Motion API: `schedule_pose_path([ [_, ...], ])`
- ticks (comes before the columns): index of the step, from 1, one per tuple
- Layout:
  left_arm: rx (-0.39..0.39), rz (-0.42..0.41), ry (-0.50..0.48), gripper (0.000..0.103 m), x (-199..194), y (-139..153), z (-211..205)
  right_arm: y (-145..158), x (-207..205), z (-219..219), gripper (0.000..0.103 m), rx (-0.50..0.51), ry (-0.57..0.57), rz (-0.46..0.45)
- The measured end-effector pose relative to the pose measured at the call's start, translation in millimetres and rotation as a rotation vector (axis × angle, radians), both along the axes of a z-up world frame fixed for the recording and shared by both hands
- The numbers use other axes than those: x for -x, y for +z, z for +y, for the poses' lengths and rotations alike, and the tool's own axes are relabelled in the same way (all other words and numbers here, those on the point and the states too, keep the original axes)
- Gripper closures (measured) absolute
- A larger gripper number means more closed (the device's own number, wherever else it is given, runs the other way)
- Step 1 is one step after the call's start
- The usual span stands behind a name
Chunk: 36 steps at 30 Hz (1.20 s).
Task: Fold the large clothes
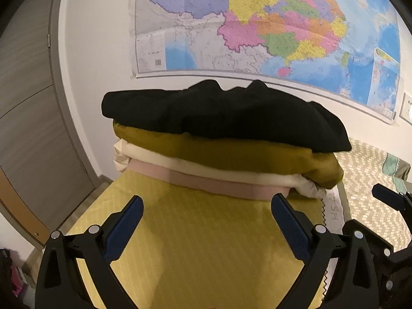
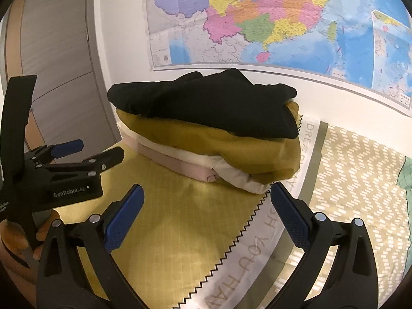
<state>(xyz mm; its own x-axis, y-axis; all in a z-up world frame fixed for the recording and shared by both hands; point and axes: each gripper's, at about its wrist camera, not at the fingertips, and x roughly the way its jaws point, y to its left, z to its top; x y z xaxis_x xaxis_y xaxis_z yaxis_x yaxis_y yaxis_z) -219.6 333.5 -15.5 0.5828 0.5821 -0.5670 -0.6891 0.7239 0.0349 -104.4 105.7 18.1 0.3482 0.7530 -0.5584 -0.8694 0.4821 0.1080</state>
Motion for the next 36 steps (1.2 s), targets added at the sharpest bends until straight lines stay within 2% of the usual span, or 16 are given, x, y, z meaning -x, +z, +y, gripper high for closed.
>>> schedule_pose_path([
  [5, 0.009, 0.001, -0.018, 0.007, 2.7, -2.0, -8.0, -2.4, 3.2, -3.8, 0.006, 0.003, 0.001, 0.005],
  [11, -0.026, 0.004, -0.01, 0.007, 3.5, -1.0, -15.7, -3.4, 6.4, -8.2, 0.006, -0.001, -0.004, 0.008],
  [36, -0.018, 0.005, -0.031, 0.007, 6.9, -5.8, -25.7, -4.4, 10.6, -22.0, 0.006, -0.004, -0.026, 0.024],
])
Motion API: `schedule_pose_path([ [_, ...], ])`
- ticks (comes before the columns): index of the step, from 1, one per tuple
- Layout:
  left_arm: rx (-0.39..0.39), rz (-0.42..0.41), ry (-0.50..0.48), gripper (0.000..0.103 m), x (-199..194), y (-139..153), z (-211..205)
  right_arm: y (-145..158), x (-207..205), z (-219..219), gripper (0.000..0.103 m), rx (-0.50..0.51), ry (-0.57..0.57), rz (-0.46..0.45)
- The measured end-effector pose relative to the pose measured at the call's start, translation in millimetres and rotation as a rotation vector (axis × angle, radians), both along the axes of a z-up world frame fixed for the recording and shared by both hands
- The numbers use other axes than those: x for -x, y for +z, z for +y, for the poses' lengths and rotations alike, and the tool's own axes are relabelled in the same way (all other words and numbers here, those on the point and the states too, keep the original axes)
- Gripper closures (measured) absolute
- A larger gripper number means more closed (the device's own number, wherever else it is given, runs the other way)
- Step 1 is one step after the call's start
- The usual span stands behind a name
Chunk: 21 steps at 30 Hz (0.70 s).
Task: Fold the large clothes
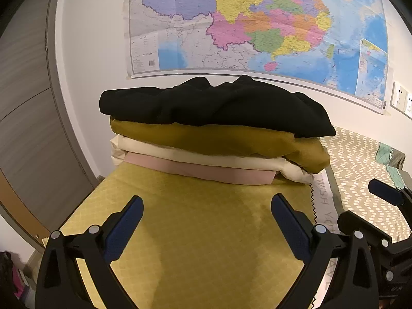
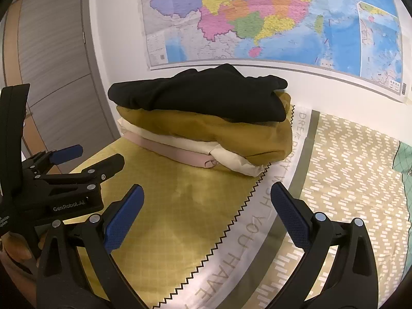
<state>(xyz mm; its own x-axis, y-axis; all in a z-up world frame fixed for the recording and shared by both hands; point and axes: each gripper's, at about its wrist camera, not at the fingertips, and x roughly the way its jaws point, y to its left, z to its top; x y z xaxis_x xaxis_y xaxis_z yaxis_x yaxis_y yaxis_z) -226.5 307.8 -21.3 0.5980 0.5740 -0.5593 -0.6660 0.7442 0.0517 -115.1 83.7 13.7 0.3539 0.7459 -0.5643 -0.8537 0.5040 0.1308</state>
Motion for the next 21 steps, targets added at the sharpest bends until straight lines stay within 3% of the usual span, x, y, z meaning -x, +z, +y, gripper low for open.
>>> schedule_pose_path([
  [21, 0.002, 0.005, -0.006, 0.007, -0.8, -0.6, -3.1, 0.1, 1.2, -2.2, 0.006, -0.006, -0.001, 0.001],
])
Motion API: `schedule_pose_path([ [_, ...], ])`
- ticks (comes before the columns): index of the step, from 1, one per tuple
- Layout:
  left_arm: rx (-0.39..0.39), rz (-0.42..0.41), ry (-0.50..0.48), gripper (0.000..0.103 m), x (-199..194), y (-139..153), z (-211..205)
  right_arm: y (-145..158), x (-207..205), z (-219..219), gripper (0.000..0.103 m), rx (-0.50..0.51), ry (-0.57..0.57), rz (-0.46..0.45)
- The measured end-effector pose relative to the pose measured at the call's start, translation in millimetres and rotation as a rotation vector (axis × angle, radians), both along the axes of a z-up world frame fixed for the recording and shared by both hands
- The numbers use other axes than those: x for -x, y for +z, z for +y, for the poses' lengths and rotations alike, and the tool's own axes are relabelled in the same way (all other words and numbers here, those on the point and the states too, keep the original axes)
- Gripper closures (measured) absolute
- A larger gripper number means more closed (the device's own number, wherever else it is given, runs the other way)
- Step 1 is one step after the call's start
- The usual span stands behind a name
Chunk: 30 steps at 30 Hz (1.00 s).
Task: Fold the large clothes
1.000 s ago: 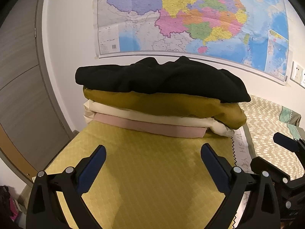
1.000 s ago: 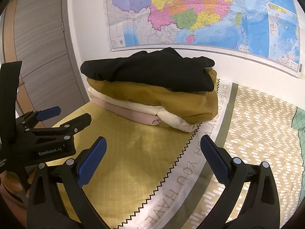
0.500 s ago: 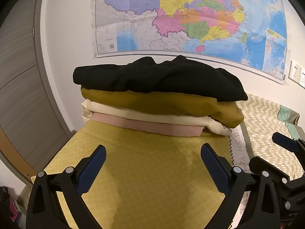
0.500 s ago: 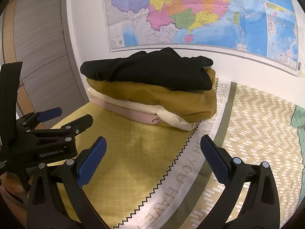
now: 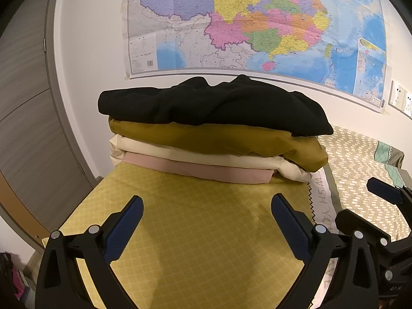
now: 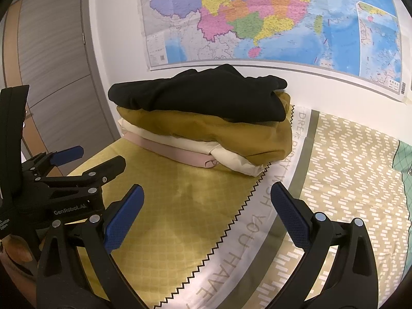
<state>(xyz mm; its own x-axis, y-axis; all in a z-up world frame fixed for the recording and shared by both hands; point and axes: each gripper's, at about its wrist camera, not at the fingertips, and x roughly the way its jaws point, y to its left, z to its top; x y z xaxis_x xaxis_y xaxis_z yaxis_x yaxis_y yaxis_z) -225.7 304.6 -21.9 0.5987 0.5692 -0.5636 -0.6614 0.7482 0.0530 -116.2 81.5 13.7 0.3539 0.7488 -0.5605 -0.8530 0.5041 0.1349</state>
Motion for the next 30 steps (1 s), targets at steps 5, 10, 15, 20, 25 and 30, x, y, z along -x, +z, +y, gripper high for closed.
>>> schedule_pose_path([
  [5, -0.001, -0.002, 0.001, 0.007, 1.4, 0.8, -1.7, -0.4, -0.1, 0.1, 0.006, 0.002, 0.0, 0.0],
  [10, 0.002, -0.001, 0.002, 0.007, 2.5, 0.2, -2.3, 0.0, 0.4, 0.0, 0.006, 0.001, -0.001, 0.001],
  [15, 0.001, 0.0, 0.0, 0.007, 2.6, -0.9, -4.0, -0.2, 1.0, -1.2, 0.006, -0.001, -0.007, 0.002],
  [20, 0.003, 0.0, 0.0, 0.007, 2.3, -1.2, -3.7, -0.4, 2.5, -1.0, 0.006, 0.002, -0.009, 0.002],
  [25, 0.001, 0.002, -0.002, 0.007, 1.5, -1.1, -2.7, -1.0, 4.3, -0.8, 0.006, 0.002, -0.01, 0.005],
  [30, 0.001, 0.001, -0.004, 0.007, 1.9, -1.8, -3.6, -1.1, 3.4, -0.6, 0.006, 0.003, -0.007, 0.007],
])
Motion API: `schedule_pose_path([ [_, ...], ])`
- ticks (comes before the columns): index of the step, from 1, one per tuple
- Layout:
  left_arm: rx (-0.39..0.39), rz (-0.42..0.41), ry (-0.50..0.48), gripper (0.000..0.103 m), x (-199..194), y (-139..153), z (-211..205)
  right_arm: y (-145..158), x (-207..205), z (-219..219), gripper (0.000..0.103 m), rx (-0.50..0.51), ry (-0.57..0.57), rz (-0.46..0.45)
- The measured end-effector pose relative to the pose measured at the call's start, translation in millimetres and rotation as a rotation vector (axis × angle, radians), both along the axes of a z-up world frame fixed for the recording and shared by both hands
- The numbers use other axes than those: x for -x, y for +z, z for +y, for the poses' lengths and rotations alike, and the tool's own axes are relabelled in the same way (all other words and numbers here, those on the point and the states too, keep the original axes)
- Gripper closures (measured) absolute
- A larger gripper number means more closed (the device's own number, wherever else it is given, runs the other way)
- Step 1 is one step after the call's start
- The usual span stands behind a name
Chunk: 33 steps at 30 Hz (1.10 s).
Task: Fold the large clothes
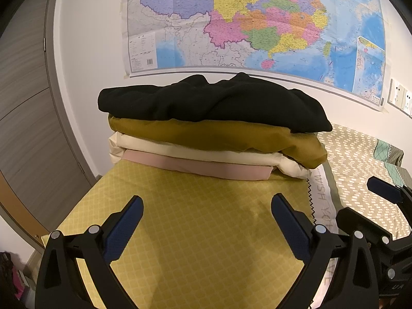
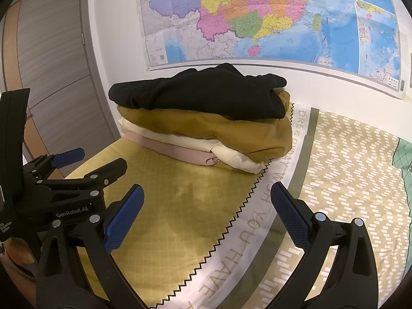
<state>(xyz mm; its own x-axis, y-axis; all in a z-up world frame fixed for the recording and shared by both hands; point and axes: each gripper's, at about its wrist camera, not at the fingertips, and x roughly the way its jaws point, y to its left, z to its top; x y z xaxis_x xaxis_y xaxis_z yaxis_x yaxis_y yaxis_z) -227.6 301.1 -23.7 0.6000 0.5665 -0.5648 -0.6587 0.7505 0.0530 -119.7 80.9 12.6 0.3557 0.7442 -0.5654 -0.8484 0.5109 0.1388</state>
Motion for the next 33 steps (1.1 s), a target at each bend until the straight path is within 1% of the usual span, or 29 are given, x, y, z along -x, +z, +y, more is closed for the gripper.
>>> schedule_pose_path([
  [33, 0.01, 0.006, -0.008, 0.007, 2.0, -5.2, -5.3, 0.9, 5.6, -1.1, 0.006, -0.007, -0.007, -0.005],
])
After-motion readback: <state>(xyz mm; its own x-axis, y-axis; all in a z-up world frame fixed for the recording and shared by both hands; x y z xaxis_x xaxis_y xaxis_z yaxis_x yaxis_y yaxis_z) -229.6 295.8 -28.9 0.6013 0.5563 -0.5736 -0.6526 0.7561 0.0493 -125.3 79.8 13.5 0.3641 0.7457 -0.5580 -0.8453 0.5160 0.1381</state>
